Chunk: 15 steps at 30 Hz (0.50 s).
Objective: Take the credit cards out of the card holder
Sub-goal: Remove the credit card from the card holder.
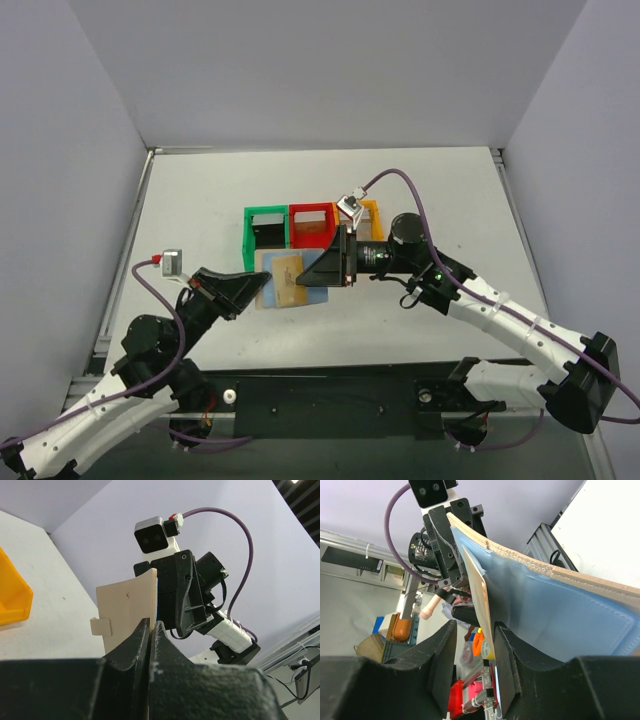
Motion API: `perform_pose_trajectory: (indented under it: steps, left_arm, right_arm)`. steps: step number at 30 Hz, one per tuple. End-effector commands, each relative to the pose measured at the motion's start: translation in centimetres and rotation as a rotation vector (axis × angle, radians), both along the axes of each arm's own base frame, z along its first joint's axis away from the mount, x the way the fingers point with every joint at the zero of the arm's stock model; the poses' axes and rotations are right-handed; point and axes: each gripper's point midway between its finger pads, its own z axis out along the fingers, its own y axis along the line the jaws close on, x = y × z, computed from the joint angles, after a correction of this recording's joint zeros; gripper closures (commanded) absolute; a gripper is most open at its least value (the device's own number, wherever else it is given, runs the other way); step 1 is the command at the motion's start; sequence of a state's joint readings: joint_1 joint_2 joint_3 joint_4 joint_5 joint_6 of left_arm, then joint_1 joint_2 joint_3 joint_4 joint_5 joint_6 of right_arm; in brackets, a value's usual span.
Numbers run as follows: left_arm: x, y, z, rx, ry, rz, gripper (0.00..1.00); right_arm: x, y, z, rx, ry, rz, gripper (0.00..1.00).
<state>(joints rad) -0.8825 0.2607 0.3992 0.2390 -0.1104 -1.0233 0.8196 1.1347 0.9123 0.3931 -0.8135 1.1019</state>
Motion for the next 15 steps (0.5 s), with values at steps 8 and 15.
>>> perform_pose_trajectory:
  steps: [8,15]
  left_arm:
    - [-0.2,-0.1,1.1,-0.023,-0.025,-0.009,1.00]
    - [0.1,-0.7,1.3,-0.042,-0.026,-0.024,1.00]
  right_arm:
    - [-0.9,-0.1,4.0,0.114,-0.065,0.041,0.60]
    - [-1.1,0.4,4.0,0.115,-0.061,0.055,0.59]
